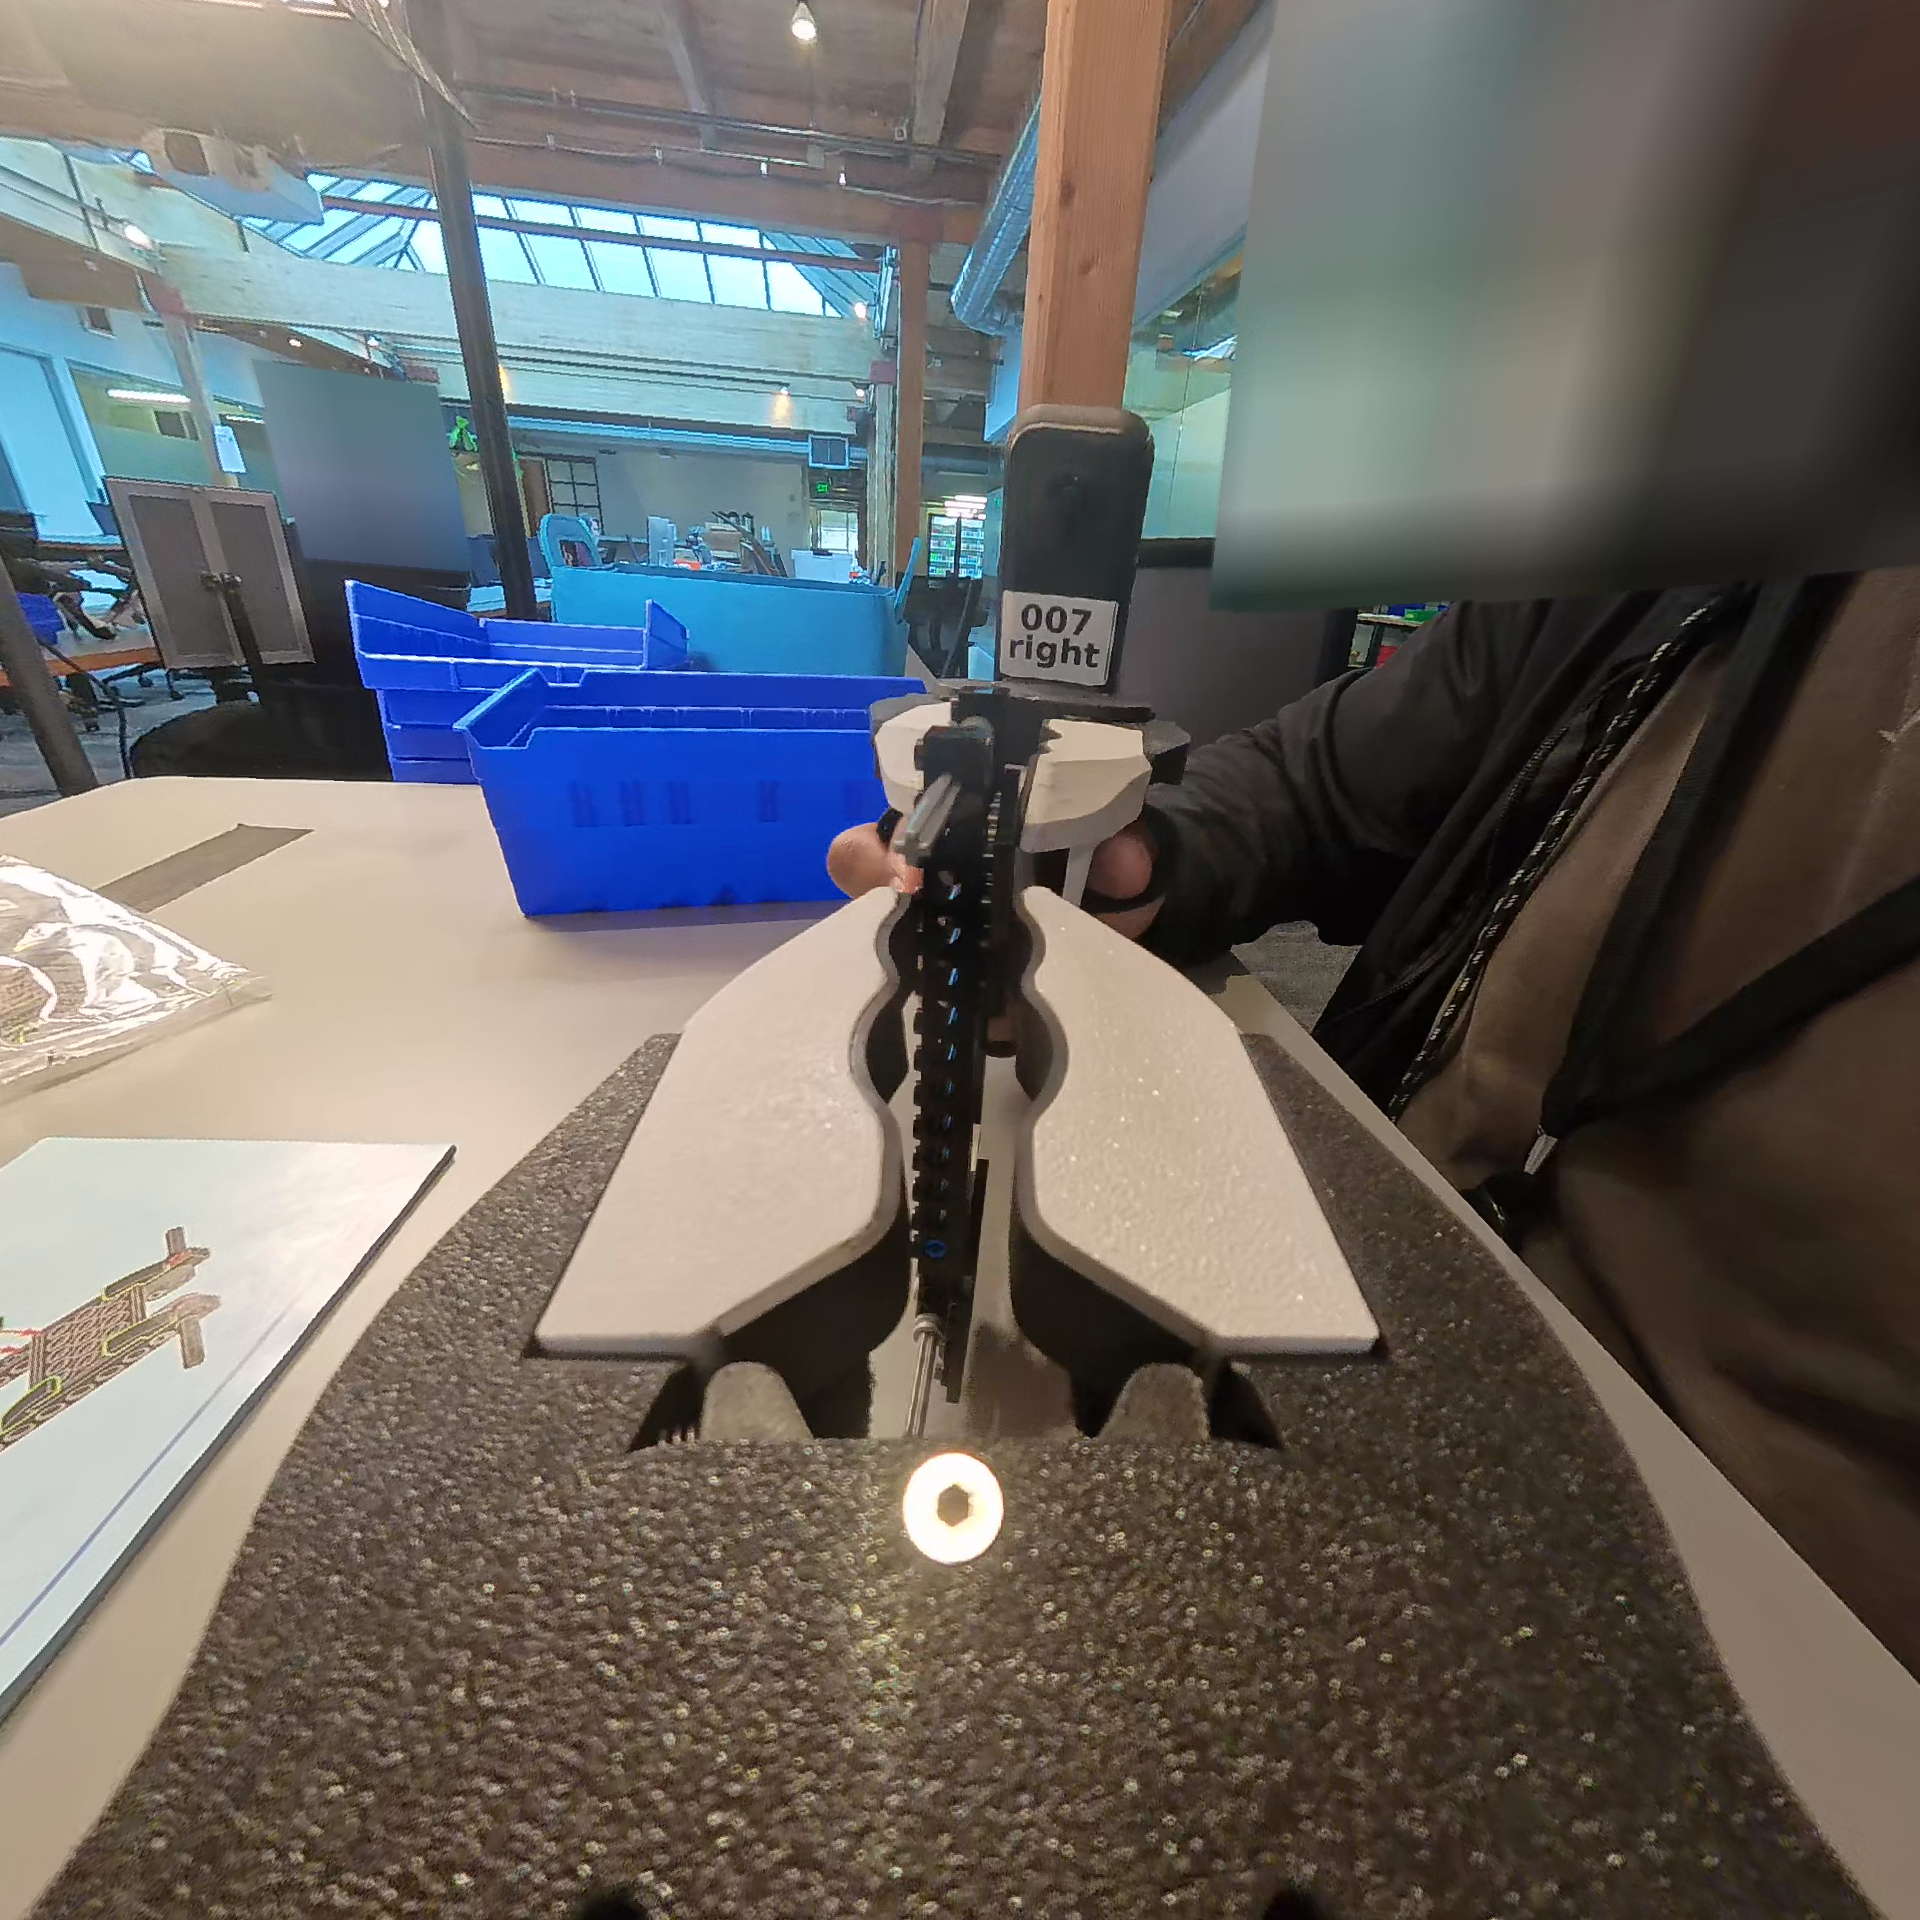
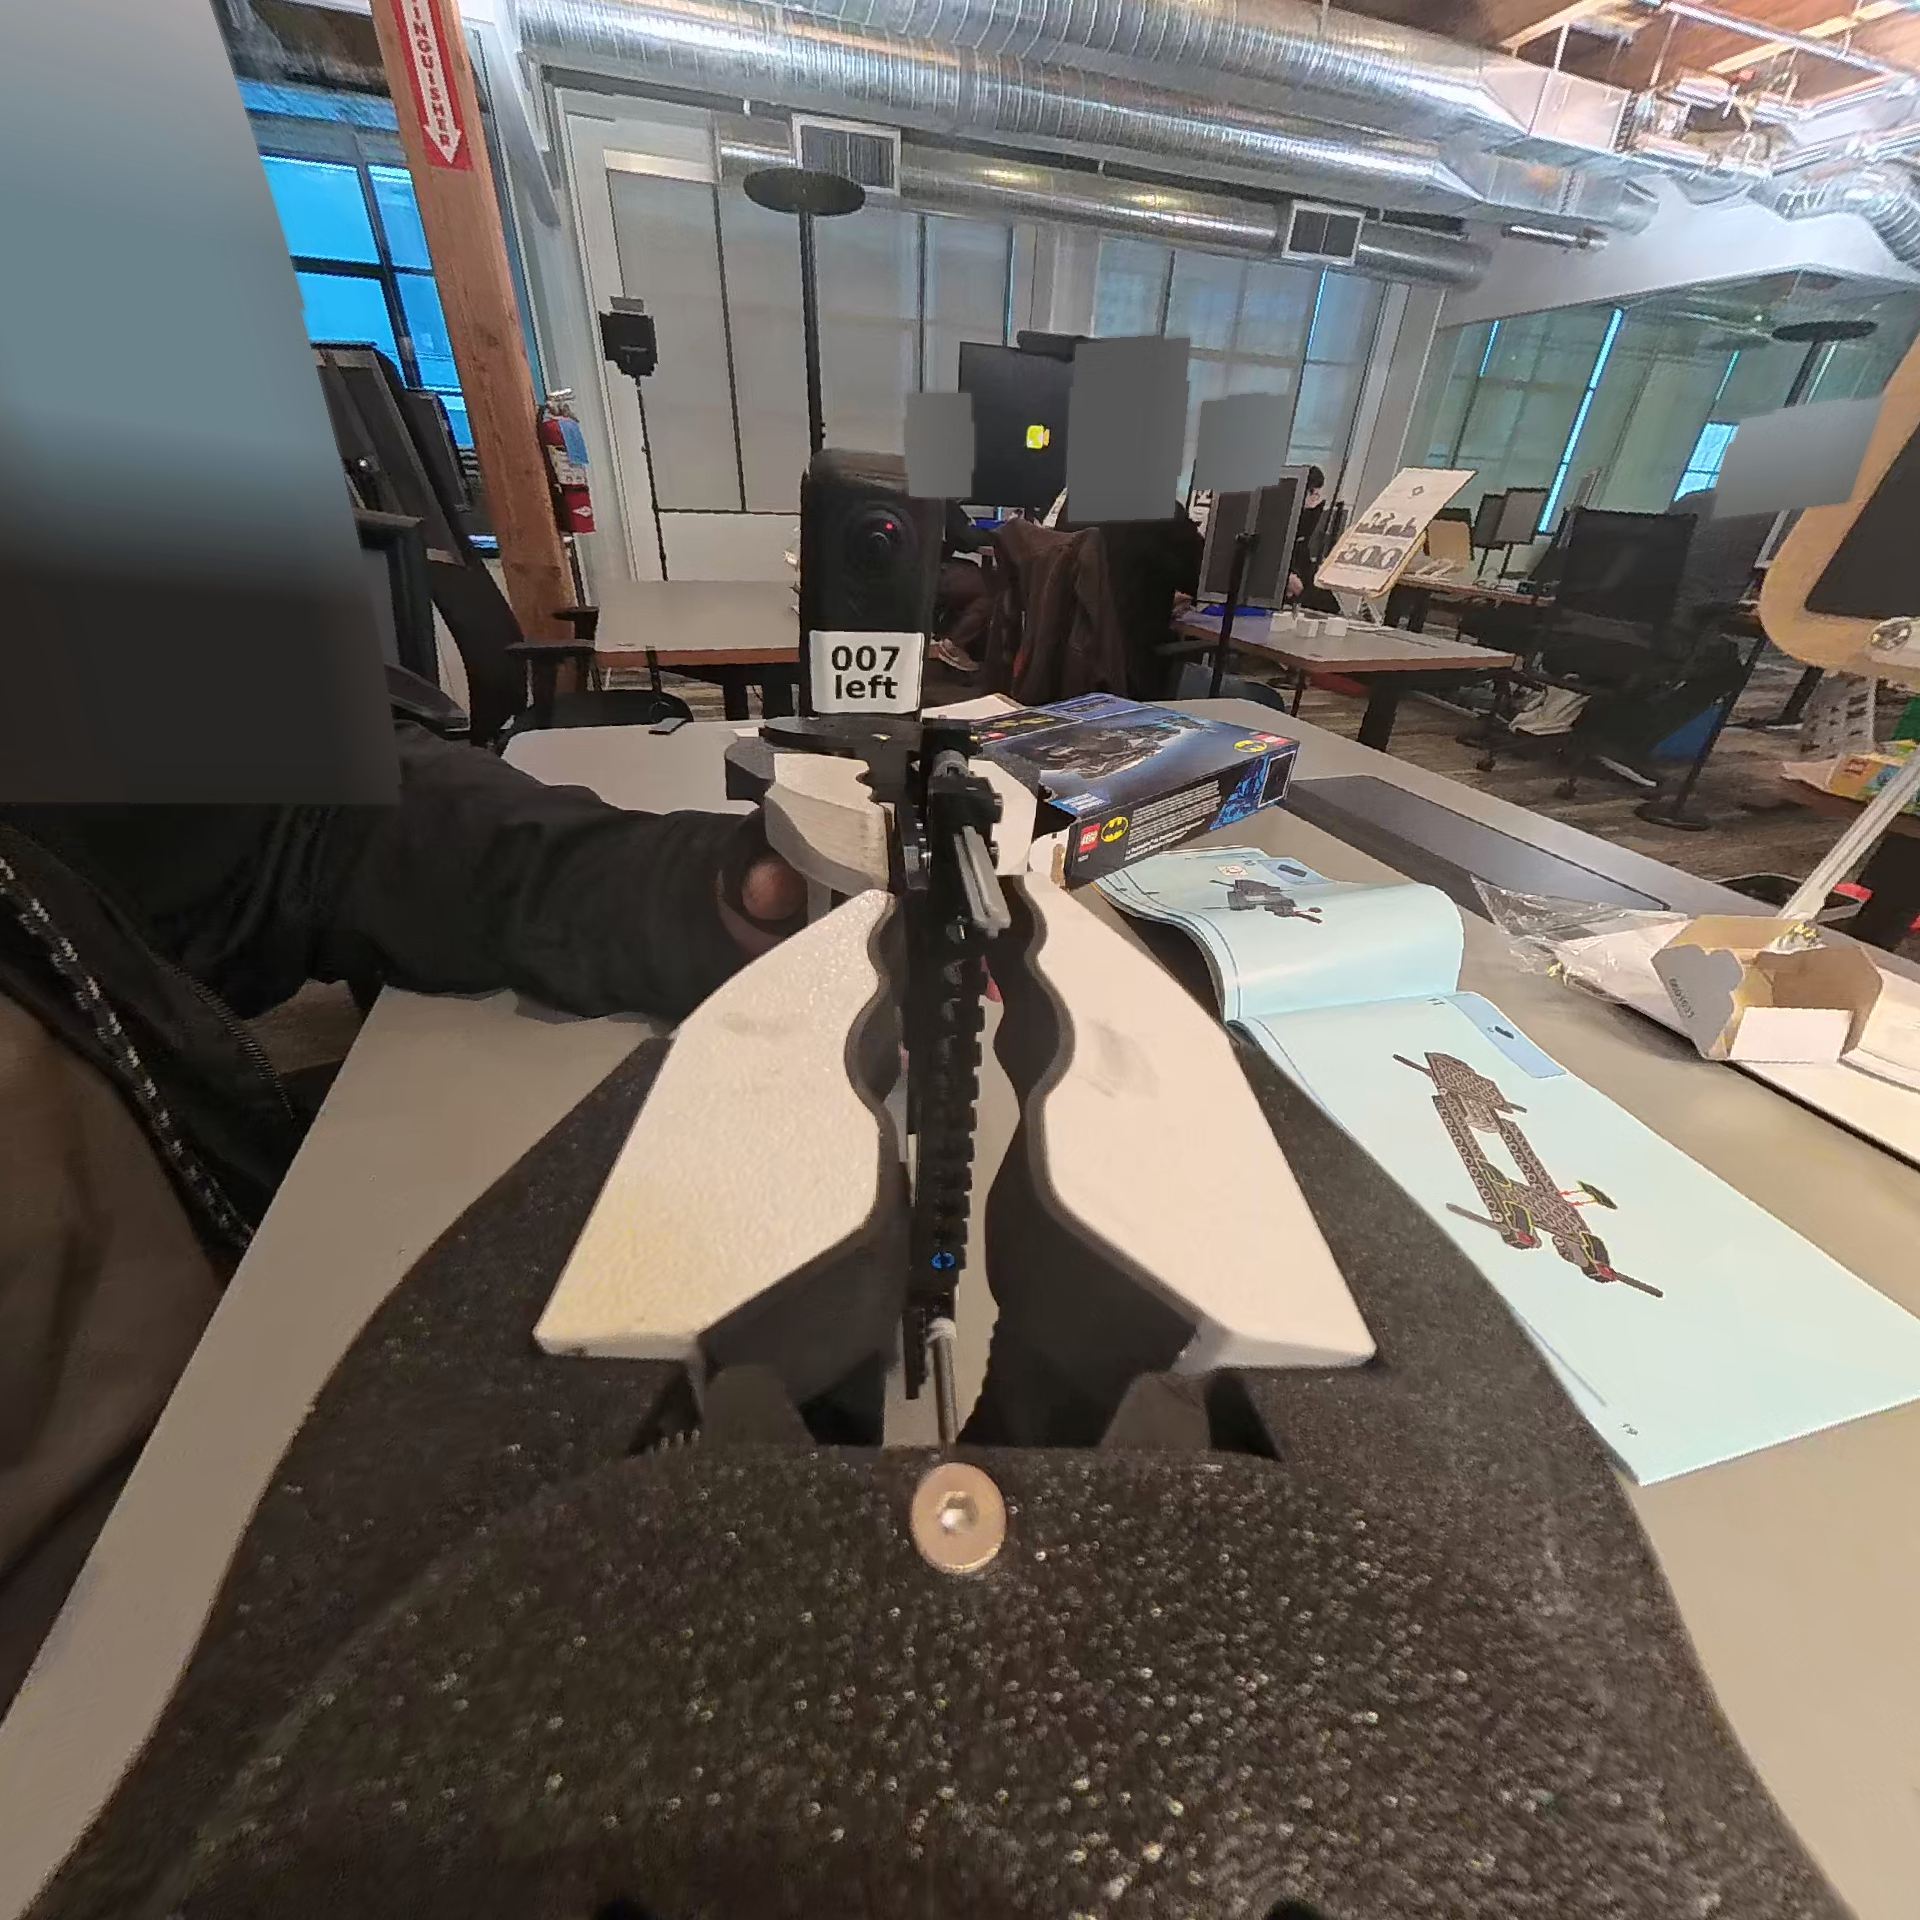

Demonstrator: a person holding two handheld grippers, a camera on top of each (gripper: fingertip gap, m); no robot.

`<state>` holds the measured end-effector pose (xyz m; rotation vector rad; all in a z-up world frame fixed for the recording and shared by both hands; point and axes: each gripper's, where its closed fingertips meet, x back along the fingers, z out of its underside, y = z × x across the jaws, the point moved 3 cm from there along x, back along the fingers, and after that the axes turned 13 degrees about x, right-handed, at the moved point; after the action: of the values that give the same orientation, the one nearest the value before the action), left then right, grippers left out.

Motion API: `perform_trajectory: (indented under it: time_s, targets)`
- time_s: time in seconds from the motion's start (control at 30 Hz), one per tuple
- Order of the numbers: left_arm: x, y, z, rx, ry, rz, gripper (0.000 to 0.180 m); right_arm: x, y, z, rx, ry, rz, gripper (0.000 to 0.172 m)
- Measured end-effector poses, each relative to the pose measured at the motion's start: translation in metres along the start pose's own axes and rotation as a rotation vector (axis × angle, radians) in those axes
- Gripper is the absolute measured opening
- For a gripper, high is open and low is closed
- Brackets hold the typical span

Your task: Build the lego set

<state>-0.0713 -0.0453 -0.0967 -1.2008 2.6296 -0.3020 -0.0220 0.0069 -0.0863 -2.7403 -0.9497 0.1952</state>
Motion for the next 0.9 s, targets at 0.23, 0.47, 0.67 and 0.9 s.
perform_trajectory:
  time_s: [0.23,0.47,0.67,0.9]
  targets:
    - [0.0006,0.0018,0.002,0.01,0.008,-0.003,0.016,-0.0004,-0.0007,0.0021,0.002,0.021,0.006,0.016]
    - [0.0024,0.0024,-0.0011,0.032,-0.026,0.008,0.016,-0.0029,0.0007,0.005,0.092,0.077,0.062,0.025]
    - [0.001,0.0006,-0.0002,0.021,-0.016,0.012,0.017,-0.0032,0.0026,0.0073,0.074,0.077,0.035,0.017]
    - [-0.0024,0.0001,-0.0034,0.012,-0.021,-0.029,0.018,0.002,-0.0012,0.0082,0.035,0.001,0.001,0.016]
